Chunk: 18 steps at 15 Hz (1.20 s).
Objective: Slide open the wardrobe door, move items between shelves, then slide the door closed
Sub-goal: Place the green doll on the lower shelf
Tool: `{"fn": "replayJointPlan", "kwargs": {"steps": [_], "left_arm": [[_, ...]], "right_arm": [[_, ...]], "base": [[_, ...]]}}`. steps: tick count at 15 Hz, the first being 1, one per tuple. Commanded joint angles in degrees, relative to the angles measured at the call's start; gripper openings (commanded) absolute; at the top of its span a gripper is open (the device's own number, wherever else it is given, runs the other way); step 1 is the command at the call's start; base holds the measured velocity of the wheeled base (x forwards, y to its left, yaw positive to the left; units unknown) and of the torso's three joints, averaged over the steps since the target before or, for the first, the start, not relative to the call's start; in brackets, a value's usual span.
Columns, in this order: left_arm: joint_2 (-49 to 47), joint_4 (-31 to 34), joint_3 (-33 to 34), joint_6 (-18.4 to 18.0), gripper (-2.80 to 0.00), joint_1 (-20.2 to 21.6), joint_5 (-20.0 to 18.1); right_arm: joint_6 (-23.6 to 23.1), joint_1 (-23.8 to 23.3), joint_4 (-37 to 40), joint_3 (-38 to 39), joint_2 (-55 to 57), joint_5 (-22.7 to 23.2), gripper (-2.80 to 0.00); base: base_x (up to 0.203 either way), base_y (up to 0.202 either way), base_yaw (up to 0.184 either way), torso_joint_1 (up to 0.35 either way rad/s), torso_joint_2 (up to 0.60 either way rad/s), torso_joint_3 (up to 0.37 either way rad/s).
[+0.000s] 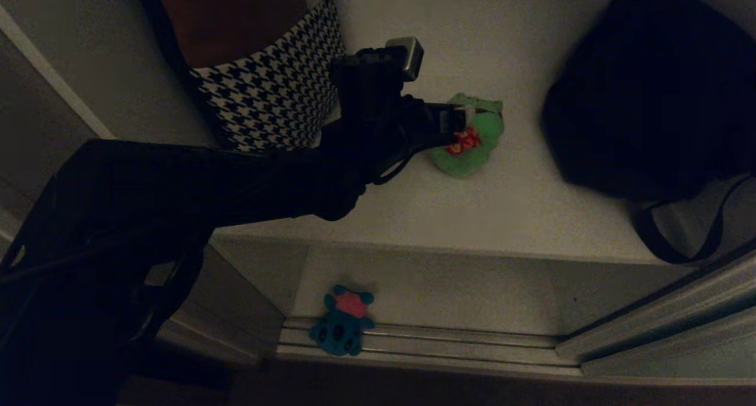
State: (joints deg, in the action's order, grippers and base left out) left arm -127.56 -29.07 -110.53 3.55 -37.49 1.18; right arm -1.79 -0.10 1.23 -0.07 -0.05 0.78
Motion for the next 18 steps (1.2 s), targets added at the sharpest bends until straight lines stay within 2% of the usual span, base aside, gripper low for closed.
{"fn": "replayJointPlan", "kwargs": {"steps": [1, 3, 6, 18], "left_arm": [[-1.27, -0.34, -0.03, 0.06, 0.00, 0.04, 0.05], [-2.00, -0.09, -0.21, 0.22, 0.00, 0.04, -0.24], [-3.71, -0.12, -0.38, 0.23, 0.00, 0.04, -2.82], [-5.77, -1.16, -0.56, 0.15, 0.00, 0.75, -3.91]], "right_arm": [[-0.05, 0.01, 0.00, -0.01, -0.04, 0.01, -2.80], [-0.05, 0.01, 0.02, 0.07, -0.04, 0.08, -2.80], [-0.05, 0.01, 0.00, -0.01, -0.04, 0.03, -2.80], [-0.05, 0.01, 0.00, -0.01, -0.04, 0.01, -2.80]], "base": [[0.094, 0.000, 0.004, 0.002, 0.00, 0.002], [0.000, 0.000, 0.000, 0.000, 0.00, 0.000], [0.000, 0.000, 0.000, 0.000, 0.00, 0.000], [0.000, 0.000, 0.000, 0.000, 0.00, 0.000]]}}
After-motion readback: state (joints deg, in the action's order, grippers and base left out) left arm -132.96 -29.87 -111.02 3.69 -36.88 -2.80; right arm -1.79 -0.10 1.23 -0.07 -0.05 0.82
